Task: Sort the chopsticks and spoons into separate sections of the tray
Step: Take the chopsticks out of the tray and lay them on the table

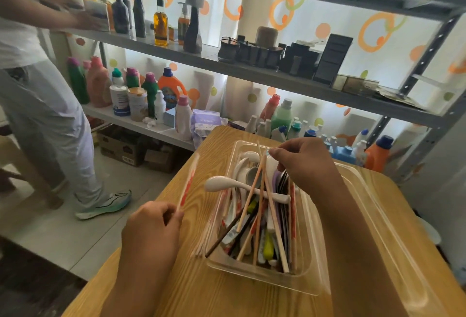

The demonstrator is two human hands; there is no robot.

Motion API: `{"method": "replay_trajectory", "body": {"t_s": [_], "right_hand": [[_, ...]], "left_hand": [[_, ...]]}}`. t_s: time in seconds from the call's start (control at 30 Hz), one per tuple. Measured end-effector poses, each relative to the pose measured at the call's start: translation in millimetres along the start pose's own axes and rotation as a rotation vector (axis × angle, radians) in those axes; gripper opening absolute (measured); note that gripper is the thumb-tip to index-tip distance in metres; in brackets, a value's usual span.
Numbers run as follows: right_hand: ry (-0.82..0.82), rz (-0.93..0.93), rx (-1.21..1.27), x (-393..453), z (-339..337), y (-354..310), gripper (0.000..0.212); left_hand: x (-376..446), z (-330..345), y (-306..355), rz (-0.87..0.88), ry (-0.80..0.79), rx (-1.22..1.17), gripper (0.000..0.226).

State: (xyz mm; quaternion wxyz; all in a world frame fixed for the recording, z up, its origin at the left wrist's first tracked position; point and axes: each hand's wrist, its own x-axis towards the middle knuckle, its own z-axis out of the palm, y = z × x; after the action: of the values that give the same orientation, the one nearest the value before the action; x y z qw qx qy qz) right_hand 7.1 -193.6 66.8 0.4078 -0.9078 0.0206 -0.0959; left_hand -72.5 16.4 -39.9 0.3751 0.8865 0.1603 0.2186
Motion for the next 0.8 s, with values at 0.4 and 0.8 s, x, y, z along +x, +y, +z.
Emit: {"method": "replay_trajectory", "body": {"t_s": [0.4, 0.8], "right_hand": [[-0.018, 0.025, -0.097, 6.0, 4.0, 9.8, 0.020], [-0.089, 0.012, -0.121, 2.8, 13.3, 6.7, 0.019]], "left_hand": [[-3.5, 2.2, 0.9, -0.041, -0.333, 0.131, 0.007], [-0.9, 5.7, -0.3, -0.041, -0.308, 0.070, 0.015]]}}
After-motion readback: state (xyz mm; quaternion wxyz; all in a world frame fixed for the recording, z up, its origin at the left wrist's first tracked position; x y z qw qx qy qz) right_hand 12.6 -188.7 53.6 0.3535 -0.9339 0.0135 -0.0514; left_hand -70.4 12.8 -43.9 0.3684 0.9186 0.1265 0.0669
